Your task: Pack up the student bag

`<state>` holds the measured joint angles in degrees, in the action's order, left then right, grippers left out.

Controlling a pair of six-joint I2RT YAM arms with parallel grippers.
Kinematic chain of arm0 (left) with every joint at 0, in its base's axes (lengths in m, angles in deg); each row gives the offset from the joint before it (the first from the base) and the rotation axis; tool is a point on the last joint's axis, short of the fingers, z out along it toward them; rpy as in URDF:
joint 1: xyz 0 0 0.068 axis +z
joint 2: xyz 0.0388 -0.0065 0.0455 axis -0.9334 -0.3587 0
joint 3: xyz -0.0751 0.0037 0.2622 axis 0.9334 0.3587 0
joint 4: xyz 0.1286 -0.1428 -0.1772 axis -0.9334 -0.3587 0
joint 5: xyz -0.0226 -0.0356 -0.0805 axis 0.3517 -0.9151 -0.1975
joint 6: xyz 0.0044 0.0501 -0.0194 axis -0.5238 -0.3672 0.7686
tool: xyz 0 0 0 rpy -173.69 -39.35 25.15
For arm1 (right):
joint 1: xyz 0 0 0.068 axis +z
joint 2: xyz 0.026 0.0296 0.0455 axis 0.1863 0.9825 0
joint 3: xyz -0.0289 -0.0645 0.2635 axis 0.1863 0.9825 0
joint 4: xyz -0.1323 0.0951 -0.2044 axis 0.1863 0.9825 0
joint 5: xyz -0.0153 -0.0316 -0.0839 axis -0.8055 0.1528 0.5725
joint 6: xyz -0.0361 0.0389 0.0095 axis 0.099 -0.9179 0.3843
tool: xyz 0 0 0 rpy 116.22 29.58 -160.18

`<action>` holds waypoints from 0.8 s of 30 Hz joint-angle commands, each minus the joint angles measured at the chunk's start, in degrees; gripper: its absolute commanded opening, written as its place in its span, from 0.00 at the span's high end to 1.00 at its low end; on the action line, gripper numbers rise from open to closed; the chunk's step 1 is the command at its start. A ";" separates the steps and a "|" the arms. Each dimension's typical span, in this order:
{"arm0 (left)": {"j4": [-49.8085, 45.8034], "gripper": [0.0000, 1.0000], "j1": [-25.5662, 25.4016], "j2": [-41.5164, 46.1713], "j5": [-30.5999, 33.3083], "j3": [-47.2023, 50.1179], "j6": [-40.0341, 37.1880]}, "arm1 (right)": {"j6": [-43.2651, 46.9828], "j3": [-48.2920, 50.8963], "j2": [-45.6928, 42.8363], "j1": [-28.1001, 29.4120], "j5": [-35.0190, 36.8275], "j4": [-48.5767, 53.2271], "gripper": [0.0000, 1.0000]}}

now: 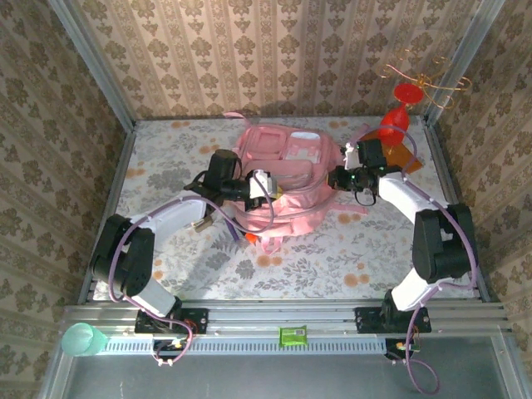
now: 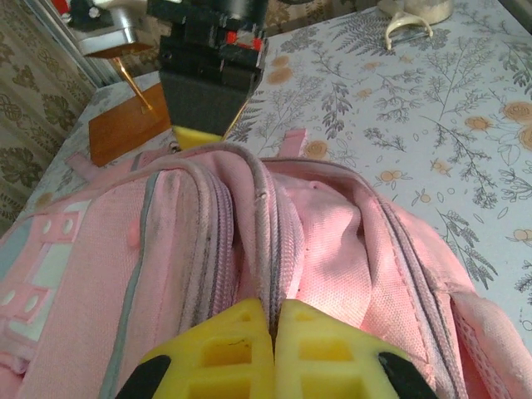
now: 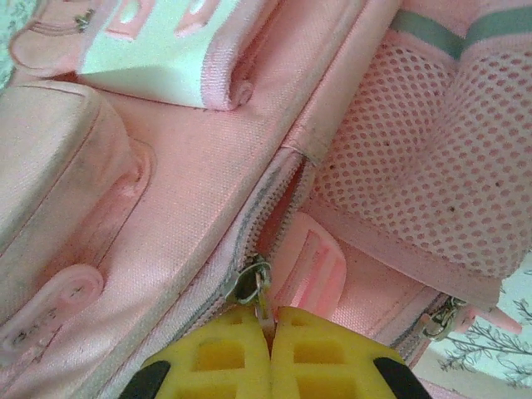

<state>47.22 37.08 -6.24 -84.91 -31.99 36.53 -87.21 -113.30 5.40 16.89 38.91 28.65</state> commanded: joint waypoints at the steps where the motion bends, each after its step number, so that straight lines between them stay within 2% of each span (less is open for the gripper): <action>1: -1.11 1.00 2.57 0.84 1.66 -5.09 1.77 | -2.02 3.44 -5.43 -6.25 10.90 -3.15 1.00; 3: -1.71 1.00 3.35 -0.90 5.04 -7.49 1.90 | -2.76 5.13 -7.88 -5.61 7.86 -3.71 1.00; 7: -2.81 1.00 5.38 -3.41 9.25 -10.61 2.15 | -4.87 7.94 -11.65 -3.27 6.27 -4.47 1.00; 8: -2.99 1.00 5.36 -4.08 11.92 -11.24 2.10 | -5.82 8.91 -12.99 -2.41 6.17 -5.23 1.00; 11: -2.60 1.00 9.11 -6.23 17.38 -12.50 3.74 | -9.17 11.82 -15.13 1.13 6.55 -8.09 1.00; 14: -2.23 1.00 10.84 -8.37 22.37 -13.84 6.72 | -13.36 14.29 -16.05 6.27 9.94 -11.77 1.00; 18: -0.90 1.00 13.31 -9.79 25.88 -13.80 12.29 | -20.24 18.39 -16.70 12.93 16.99 -17.67 1.00; 21: -0.33 1.00 14.79 -10.11 25.98 -13.01 14.87 | -23.04 20.71 -16.32 15.86 22.70 -19.82 1.00; 24: -0.46 1.00 15.88 -10.26 24.70 -12.57 15.57 | -23.29 22.31 -15.56 15.92 26.80 -19.68 1.00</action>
<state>44.44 50.72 -16.25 -64.65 -43.20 47.66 -107.12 -93.04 -9.60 33.48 55.77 7.56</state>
